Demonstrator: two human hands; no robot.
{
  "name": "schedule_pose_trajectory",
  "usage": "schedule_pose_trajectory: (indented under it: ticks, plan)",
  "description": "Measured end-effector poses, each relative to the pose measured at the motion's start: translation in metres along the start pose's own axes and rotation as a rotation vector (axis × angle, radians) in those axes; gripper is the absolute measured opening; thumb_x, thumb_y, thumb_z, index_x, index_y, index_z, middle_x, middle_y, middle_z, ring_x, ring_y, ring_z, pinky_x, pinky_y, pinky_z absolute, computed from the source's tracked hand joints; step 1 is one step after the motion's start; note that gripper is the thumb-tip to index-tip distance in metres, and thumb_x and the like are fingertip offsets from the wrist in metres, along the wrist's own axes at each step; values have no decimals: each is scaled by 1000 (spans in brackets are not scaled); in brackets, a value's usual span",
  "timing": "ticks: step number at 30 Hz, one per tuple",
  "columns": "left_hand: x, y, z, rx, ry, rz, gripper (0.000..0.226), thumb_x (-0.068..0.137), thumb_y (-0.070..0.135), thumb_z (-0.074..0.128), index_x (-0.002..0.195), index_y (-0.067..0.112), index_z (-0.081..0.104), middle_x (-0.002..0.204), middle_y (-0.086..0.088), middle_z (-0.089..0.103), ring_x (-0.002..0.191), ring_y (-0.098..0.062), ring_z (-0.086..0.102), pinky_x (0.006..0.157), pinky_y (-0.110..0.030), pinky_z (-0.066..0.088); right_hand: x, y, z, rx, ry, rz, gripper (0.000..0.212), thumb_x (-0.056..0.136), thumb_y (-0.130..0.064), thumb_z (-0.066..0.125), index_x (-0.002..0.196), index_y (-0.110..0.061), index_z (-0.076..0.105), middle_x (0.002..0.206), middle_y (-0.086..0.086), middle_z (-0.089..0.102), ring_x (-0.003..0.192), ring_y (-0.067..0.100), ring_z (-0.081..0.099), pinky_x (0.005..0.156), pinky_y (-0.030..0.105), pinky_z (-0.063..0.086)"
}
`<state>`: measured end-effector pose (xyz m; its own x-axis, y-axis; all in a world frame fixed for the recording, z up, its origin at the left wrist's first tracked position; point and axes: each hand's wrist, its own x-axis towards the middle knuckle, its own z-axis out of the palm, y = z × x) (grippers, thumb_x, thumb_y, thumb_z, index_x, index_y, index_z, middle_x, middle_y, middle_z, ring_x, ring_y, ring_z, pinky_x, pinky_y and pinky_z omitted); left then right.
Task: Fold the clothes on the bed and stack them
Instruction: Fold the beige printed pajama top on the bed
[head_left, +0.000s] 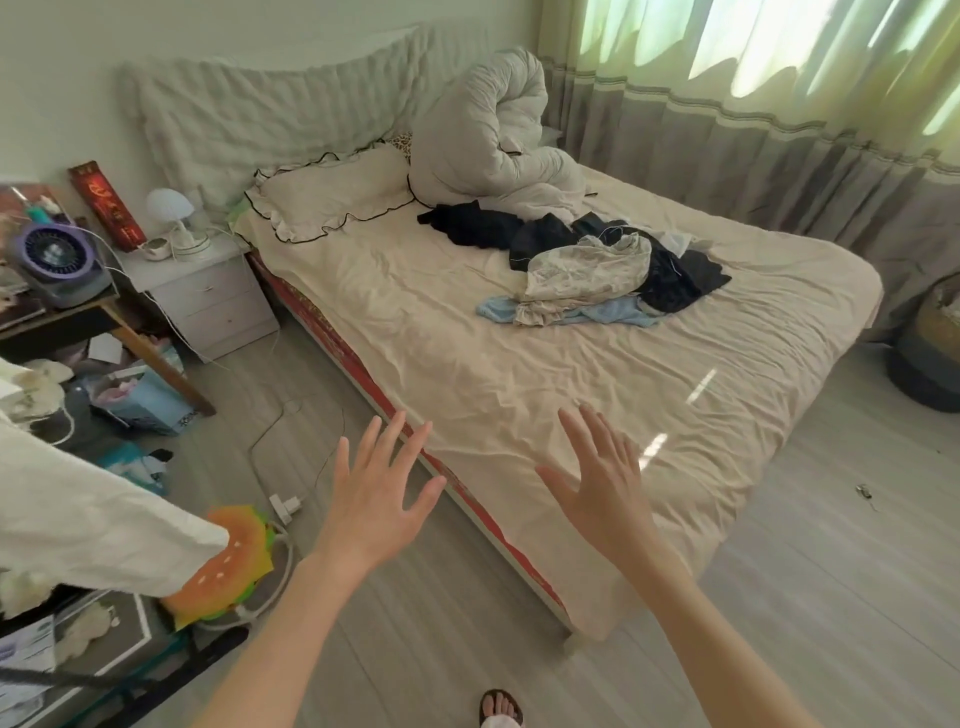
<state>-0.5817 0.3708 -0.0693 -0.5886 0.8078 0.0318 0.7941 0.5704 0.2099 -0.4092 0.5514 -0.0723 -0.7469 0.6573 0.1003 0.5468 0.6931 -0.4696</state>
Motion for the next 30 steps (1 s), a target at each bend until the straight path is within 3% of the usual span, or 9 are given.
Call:
schedule_pose_trajectory:
  ticks: [7, 12, 15, 18, 22, 30]
  plan:
    - [131, -84, -6, -18, 5, -33, 68, 88, 64, 15, 149, 36, 3, 159, 3, -4, 145, -15, -10, 113, -39, -12, 141, -25, 33, -60, -41, -14, 66, 92, -55, 45, 149, -32, 20, 158, -3, 15, 146, 17, 7, 118, 42, 6]
    - [229, -149, 17, -35, -122, 49, 69, 86, 67, 10, 148, 38, -4, 158, 5, -8, 144, -15, -15, 113, -41, -12, 232, -42, 73, -100, -19, 94, 66, 91, -55, 45, 149, -31, 22, 158, -2, 15, 146, 18, 8, 117, 41, 4]
    - [287, -200, 21, -6, -219, 110, 67, 90, 64, 16, 148, 38, -6, 158, 4, -10, 144, -16, -17, 115, -43, -9, 283, -59, 92, -115, -24, 198, 67, 92, -54, 45, 149, -30, 20, 158, 0, 14, 146, 19, 8, 117, 42, 6]
    - [359, -237, 7, -13, -213, 157, 65, 93, 58, 26, 149, 37, 0, 159, 2, -7, 145, -19, -11, 116, -45, -5, 330, -76, 102, -126, -16, 266, 67, 92, -54, 45, 149, -29, 20, 158, 0, 14, 146, 19, 10, 117, 42, 8]
    - [451, -248, -7, -14, -217, 263, 63, 95, 54, 31, 150, 34, 6, 159, 2, -4, 145, -18, -9, 116, -44, 0, 381, -83, 106, -152, 15, 343, 67, 92, -52, 47, 149, -26, 23, 157, 2, 19, 145, 21, 14, 117, 42, 12]
    - [591, -226, 28, -30, -301, 435, 62, 96, 53, 28, 150, 33, 4, 158, 3, -9, 144, -17, -14, 116, -42, -7, 469, -42, 123, -174, 19, 520, 67, 92, -51, 48, 149, -27, 21, 156, 2, 20, 144, 20, 19, 117, 41, 15]
